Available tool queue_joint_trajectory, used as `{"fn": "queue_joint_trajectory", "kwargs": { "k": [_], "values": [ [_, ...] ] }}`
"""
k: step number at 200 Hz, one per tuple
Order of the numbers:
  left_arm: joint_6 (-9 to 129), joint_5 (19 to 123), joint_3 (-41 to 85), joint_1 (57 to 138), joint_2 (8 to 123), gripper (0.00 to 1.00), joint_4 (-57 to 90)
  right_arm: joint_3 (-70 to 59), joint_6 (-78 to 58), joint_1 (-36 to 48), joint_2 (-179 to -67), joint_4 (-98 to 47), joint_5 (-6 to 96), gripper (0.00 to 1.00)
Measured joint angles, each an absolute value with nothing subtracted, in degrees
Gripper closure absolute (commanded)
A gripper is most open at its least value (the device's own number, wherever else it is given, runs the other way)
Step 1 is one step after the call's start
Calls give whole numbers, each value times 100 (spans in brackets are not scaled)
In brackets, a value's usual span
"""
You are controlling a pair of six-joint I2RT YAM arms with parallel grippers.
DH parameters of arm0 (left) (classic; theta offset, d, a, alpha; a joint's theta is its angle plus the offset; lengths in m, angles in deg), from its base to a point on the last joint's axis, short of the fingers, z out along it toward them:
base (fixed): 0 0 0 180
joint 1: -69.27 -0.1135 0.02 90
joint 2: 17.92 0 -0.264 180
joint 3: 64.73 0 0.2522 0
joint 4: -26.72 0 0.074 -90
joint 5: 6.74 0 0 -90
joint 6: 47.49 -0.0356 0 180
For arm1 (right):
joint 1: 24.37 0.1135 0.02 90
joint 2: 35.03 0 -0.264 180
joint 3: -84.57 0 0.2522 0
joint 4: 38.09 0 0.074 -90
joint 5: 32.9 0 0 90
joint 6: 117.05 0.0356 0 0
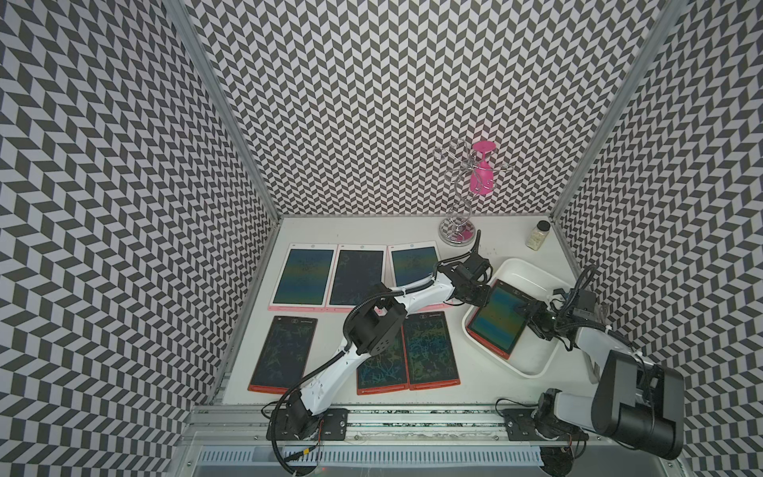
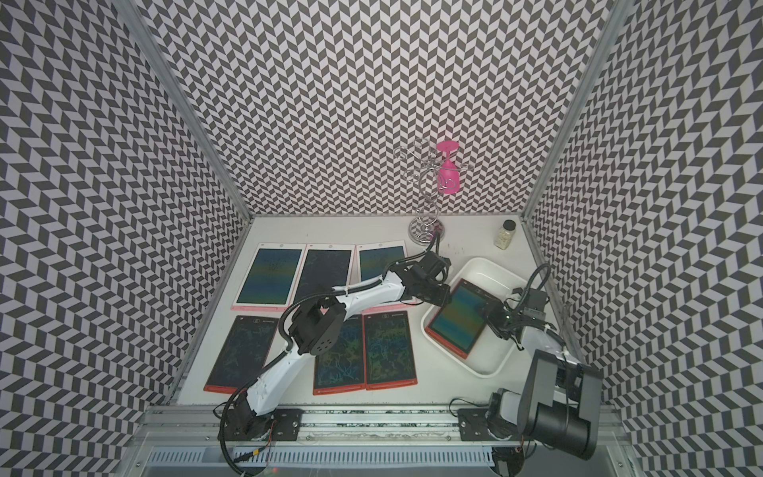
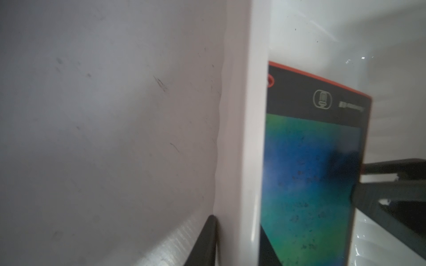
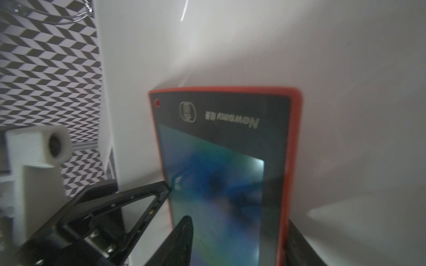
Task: Take out the writing tablet from the storage box
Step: Adjust the storage box at the center of the board.
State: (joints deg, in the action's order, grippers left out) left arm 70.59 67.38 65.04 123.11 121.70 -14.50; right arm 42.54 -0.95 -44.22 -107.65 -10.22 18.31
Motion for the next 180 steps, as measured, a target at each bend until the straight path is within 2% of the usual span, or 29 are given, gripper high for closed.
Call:
{"fn": "queue_joint_trajectory", "kwargs": {
  "k": [30, 61, 92, 103, 119, 132, 145, 180],
  "values": [
    [7142, 6605, 6504, 12482, 12226, 75, -1286, 4252, -92, -4328, -10609, -961, 1265, 46],
    [7218, 6578, 6506, 12501, 12229, 74, -1258, 4249, -97, -4352, -10577, -889, 1189, 52],
    [7292, 6557, 6495, 12503, 12229, 75, -1214, 4245, -156, -4365, -10577, -629, 1409, 57],
    [7351, 6541, 6443, 12503, 12222, 76, -1135, 4241, -213, -4372, -10579, -526, 1554, 63],
    [7448, 6544, 6261, 12499, 12154, 82, -956, 4212, -252, -4407, -10581, -379, 1776, 69],
    [7563, 6559, 6060, 12495, 12093, 83, -794, 4173, -298, -4435, -10583, -283, 1951, 71],
    [7695, 6554, 5866, 12475, 12028, 85, -624, 4125, -337, -4470, -10599, -235, 2067, 78],
    [8003, 6576, 5289, 12458, 11770, 84, -167, 3821, -403, -4521, -10841, -369, 2133, 81]
  ]
}}
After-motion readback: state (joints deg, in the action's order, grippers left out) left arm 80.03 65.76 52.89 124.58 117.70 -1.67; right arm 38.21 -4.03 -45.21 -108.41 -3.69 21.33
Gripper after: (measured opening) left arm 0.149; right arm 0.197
